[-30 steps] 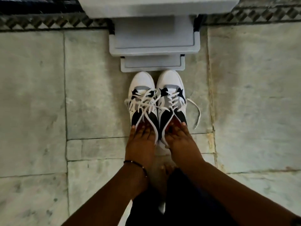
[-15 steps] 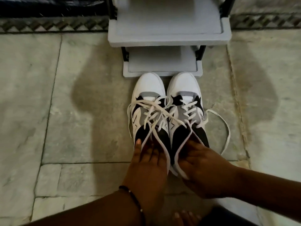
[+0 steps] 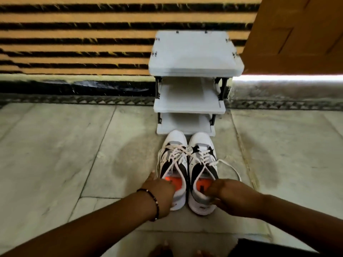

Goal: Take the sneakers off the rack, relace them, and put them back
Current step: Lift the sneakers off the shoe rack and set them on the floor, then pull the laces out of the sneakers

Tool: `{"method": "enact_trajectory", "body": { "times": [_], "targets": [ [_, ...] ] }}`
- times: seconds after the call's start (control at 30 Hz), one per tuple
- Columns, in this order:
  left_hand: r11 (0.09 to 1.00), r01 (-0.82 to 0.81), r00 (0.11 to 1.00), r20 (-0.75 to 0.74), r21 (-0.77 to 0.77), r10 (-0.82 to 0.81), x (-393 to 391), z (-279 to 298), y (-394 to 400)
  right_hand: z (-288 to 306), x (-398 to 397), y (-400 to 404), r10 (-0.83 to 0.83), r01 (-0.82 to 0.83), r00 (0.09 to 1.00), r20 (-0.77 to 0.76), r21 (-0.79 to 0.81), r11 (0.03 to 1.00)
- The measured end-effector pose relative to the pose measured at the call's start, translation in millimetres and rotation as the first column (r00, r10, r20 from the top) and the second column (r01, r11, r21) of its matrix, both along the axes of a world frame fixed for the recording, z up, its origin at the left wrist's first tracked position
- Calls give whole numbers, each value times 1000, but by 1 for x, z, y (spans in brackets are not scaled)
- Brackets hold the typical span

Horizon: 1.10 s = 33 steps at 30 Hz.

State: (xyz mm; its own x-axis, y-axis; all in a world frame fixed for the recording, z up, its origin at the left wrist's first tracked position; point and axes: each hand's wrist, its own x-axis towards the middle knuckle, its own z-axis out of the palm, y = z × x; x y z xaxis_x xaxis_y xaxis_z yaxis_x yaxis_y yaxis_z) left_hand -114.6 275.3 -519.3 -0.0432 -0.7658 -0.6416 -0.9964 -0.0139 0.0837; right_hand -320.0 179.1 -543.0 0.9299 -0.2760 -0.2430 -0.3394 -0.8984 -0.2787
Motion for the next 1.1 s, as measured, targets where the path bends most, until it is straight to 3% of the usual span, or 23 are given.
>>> {"method": "enact_trajectory", "body": {
  "times": [0.13,0.4,0.57,0.8,0.97,1.1],
  "targets": [
    [999,-20,1000,10,47,20,-2,-3,16,13,2,6,-94,97,982,-163,12,995],
    [994,-106,992,-64,37,108,-12,10,25,19,12,7,-114,121,978,-173,28,992],
    [984,-94,996,-23,-149,92,15,33,-19,45,37,-23,-163,170,984,-71,103,980],
    [974,-226,974,-8,-34,225,44,27,-93,68,105,-81,-38,48,984,-177,53,997],
    [898,-420,889,-257,-129,379,43,-18,-99,12,129,-75,-169,180,972,-161,53,982],
    [873,-468,847,-349,-135,400,41,-19,-87,-6,120,-58,-241,249,961,-135,51,967]
  ]
}}
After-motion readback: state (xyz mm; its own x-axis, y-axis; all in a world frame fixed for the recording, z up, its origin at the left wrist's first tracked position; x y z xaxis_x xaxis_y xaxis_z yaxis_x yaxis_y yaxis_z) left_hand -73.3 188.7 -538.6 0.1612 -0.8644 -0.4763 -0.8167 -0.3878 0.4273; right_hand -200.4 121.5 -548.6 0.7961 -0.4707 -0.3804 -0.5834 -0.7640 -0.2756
